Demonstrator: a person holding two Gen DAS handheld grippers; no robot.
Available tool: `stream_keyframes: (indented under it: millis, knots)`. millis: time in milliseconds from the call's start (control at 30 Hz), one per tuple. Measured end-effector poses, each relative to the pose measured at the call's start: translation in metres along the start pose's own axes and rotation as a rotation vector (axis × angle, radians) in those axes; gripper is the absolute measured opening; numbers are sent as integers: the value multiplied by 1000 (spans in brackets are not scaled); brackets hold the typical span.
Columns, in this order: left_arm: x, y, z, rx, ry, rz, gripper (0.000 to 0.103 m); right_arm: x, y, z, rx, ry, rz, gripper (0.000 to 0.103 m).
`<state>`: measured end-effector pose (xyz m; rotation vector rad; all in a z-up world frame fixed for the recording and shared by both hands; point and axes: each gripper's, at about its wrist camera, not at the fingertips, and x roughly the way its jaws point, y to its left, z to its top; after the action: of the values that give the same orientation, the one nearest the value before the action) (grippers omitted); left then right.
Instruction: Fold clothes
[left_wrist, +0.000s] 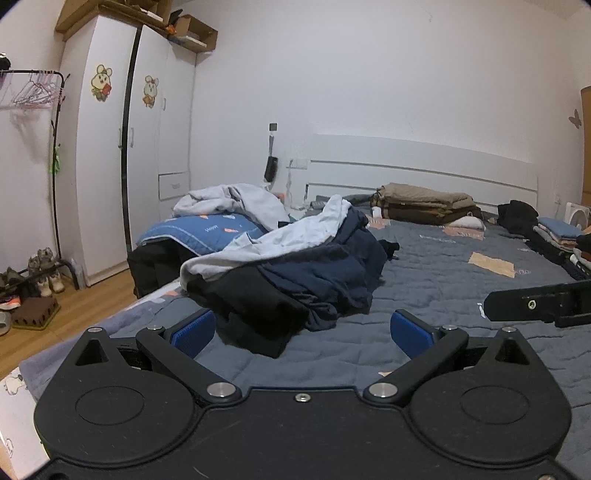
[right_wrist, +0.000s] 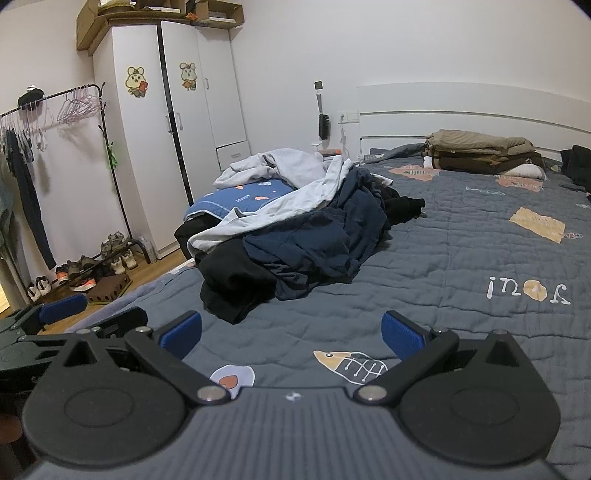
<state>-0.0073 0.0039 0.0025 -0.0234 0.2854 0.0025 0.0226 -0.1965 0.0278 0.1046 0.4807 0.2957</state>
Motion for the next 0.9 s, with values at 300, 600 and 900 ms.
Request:
stream_keyframes:
  millis: [300,600,900]
  knots:
    - [-2,3,2,-18,-22,-1,101,1,-1,0,7,1,0,103]
    - [-4,4,1,-23,-38,5,103,0,0,1,5,2,3,103]
    - [-4,2,0,-1,-40,1,103,-1,0,0,6,-1,2,103]
